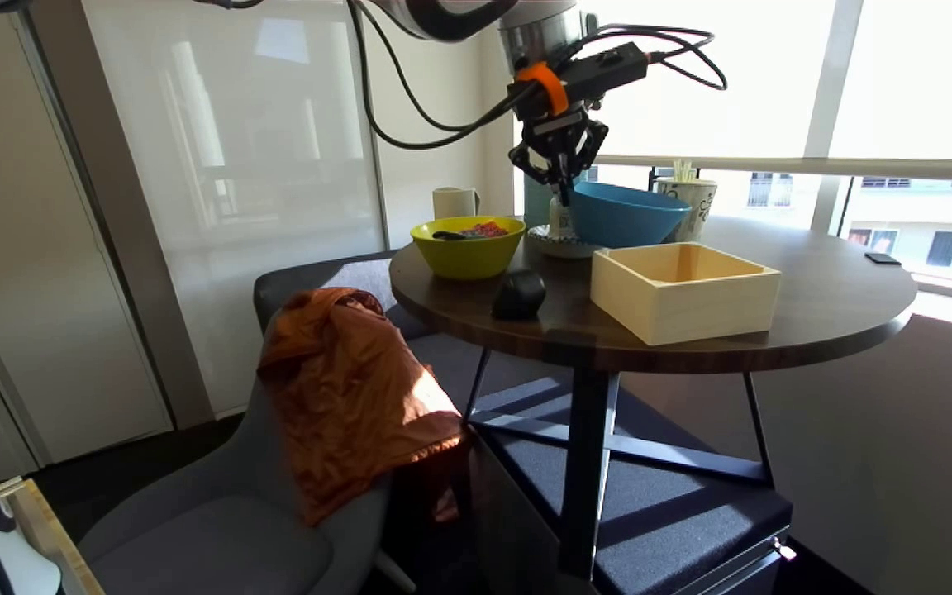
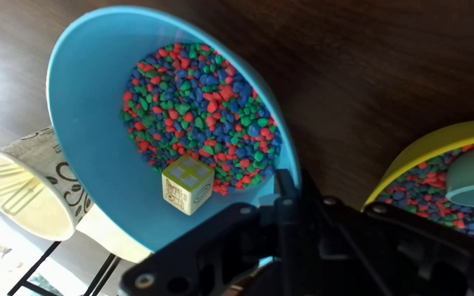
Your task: Put the blue bowl on the table.
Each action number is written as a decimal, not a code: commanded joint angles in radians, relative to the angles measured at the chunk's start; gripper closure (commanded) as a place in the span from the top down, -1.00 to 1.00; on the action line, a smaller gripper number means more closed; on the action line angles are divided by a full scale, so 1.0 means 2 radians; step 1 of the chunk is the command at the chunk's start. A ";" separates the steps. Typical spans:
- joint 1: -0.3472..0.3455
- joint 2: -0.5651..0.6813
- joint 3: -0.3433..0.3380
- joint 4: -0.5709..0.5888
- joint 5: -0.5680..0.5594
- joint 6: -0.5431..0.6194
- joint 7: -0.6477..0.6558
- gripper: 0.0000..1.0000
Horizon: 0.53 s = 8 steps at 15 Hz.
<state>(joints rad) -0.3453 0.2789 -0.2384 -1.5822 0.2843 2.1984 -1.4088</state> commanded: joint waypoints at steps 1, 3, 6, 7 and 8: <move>-0.012 0.017 0.010 0.030 -0.010 0.006 0.012 -0.98; -0.012 0.020 0.012 0.034 -0.013 0.005 0.012 -0.98; -0.012 0.025 0.014 0.039 -0.016 0.001 0.010 -0.98; -0.012 0.026 0.015 0.040 -0.019 -0.001 0.010 -0.98; -0.013 0.029 0.015 0.043 -0.020 -0.001 0.011 -0.98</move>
<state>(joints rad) -0.3528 0.3118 -0.2311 -1.5462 0.2724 2.1985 -1.4051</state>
